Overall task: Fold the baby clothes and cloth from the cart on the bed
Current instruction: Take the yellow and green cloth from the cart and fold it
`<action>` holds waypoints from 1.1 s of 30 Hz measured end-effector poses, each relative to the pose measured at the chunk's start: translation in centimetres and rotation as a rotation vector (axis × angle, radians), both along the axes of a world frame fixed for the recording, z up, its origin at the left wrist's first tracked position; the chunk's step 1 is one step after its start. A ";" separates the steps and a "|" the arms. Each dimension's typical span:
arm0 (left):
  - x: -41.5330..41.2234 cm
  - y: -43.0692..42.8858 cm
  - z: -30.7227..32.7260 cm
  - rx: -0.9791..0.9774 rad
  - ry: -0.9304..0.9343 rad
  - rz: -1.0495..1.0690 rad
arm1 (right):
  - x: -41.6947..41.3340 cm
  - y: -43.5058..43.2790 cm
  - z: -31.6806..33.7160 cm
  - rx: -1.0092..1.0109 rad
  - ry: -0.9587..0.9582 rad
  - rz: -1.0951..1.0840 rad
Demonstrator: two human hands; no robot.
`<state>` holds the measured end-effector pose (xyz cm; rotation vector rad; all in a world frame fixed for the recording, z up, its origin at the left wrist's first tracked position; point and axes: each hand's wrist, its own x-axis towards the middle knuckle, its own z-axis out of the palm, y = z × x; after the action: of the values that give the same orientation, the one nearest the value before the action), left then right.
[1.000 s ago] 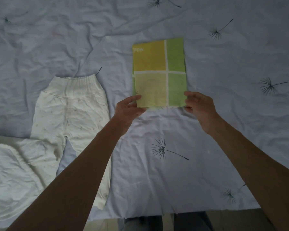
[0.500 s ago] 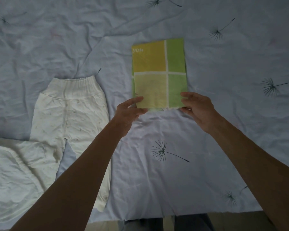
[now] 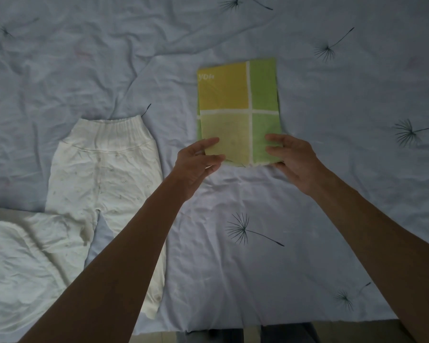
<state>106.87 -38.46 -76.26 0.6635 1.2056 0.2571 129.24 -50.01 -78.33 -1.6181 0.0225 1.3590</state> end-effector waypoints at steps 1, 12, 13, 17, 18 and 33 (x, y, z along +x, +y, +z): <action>-0.1 0.0 0.0 0.026 0.051 -0.035 | 0.0 0.1 0.0 -0.002 -0.005 0.003; -0.8 -0.3 0.4 0.070 0.261 -0.081 | 0.0 0.8 0.0 -0.013 -0.002 0.020; -0.8 -0.4 0.4 0.063 0.253 -0.079 | 0.1 0.8 0.0 -0.013 -0.003 0.028; -0.7 -0.5 0.4 0.071 0.245 -0.068 | 0.3 0.8 0.0 -0.016 -0.003 0.053; -0.8 -0.5 0.4 0.085 0.245 -0.051 | 0.4 0.7 0.0 -0.017 -0.002 0.057; -0.8 -0.5 -0.6 0.173 0.318 0.029 | 0.9 0.6 -0.2 -0.022 -0.003 0.091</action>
<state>106.04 -38.97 -76.89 0.8604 1.5098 0.2893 130.14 -49.37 -78.57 -1.6566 -0.0393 1.4302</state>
